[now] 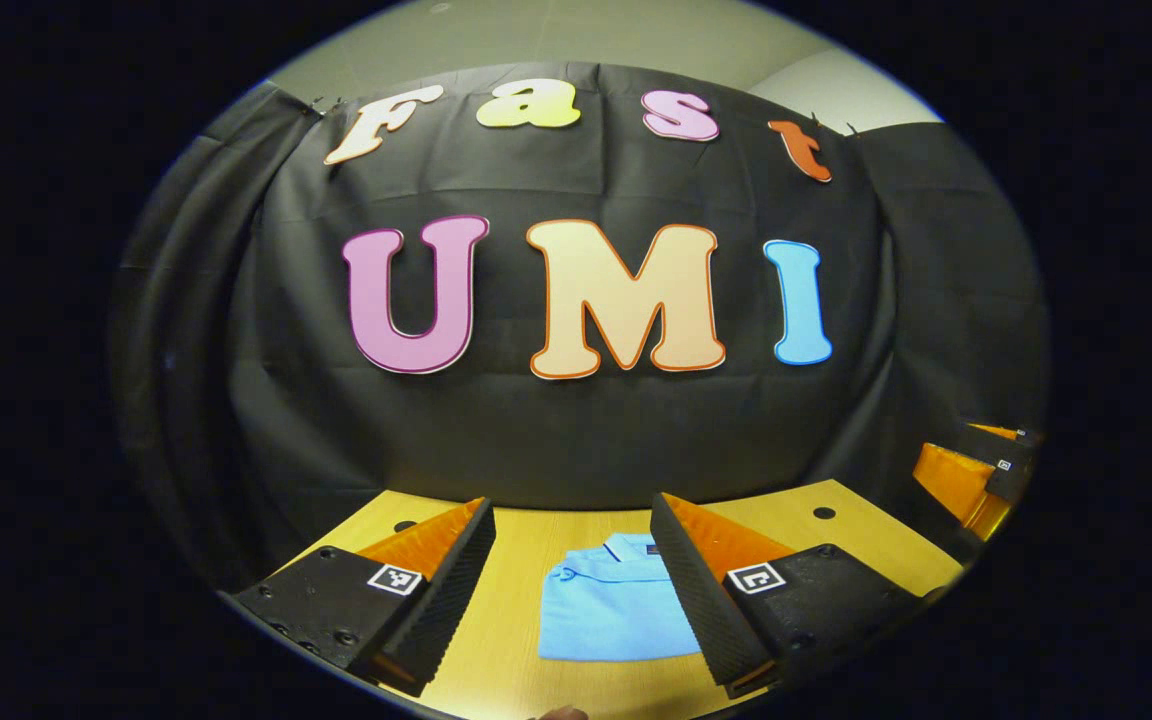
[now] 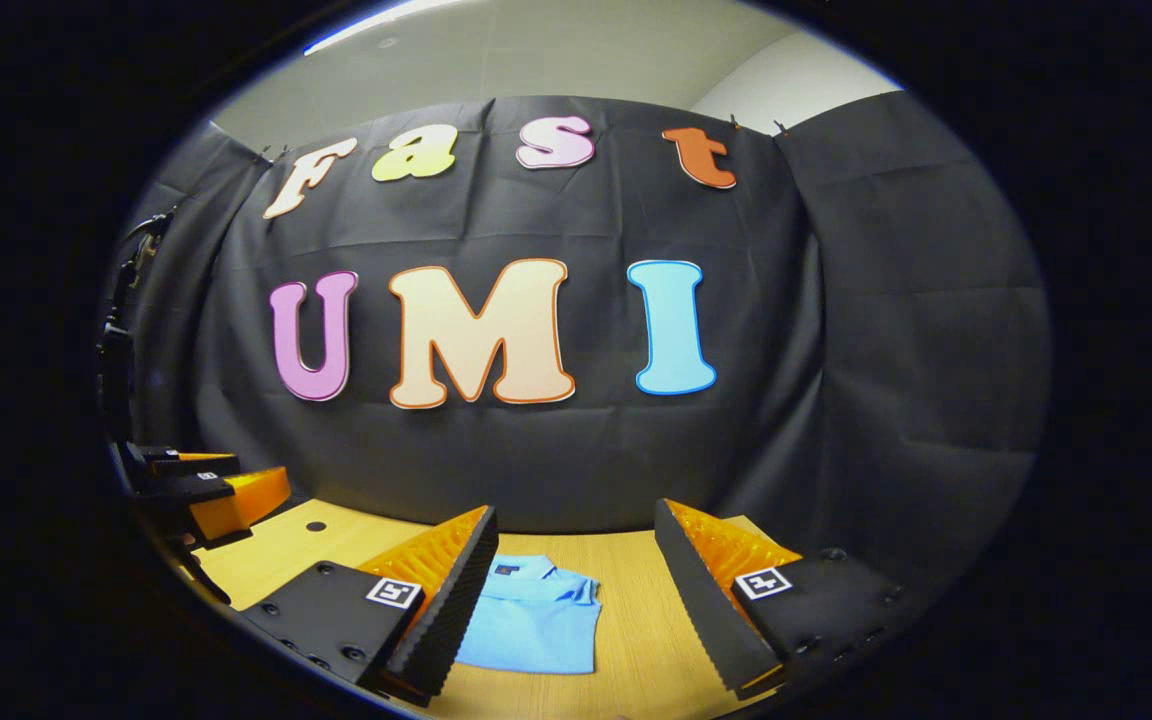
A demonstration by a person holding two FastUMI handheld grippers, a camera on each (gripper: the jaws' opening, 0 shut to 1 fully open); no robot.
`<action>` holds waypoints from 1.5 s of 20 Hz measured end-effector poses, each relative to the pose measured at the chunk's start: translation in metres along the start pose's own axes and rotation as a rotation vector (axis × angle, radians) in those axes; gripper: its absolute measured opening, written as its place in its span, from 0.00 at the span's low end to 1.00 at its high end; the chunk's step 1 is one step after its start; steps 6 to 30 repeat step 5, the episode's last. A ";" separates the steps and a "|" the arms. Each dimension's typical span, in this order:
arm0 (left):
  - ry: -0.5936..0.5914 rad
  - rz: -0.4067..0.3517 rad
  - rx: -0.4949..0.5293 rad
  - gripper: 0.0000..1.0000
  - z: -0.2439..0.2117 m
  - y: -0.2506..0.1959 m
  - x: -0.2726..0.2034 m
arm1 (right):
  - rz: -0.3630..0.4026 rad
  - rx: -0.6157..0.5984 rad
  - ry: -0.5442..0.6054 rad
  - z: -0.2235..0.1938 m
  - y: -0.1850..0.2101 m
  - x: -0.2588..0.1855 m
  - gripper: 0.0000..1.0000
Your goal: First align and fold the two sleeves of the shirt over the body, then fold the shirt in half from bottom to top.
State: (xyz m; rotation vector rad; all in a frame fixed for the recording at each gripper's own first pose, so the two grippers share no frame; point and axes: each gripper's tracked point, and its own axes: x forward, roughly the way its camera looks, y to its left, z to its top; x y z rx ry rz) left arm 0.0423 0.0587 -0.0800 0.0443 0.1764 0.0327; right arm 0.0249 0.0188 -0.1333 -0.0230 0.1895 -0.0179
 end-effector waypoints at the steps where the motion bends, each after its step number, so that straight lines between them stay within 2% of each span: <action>1: 0.003 -0.001 0.004 0.94 0.000 -0.001 -0.014 | 0.002 -0.002 0.000 -0.001 -0.003 -0.016 0.98; 5: -0.013 0.018 0.025 0.94 0.003 0.001 -0.051 | 0.012 -0.017 -0.029 0.002 -0.006 -0.052 0.97; 30: -0.013 0.018 0.025 0.94 0.003 0.001 -0.051 | 0.012 -0.017 -0.029 0.002 -0.006 -0.052 0.97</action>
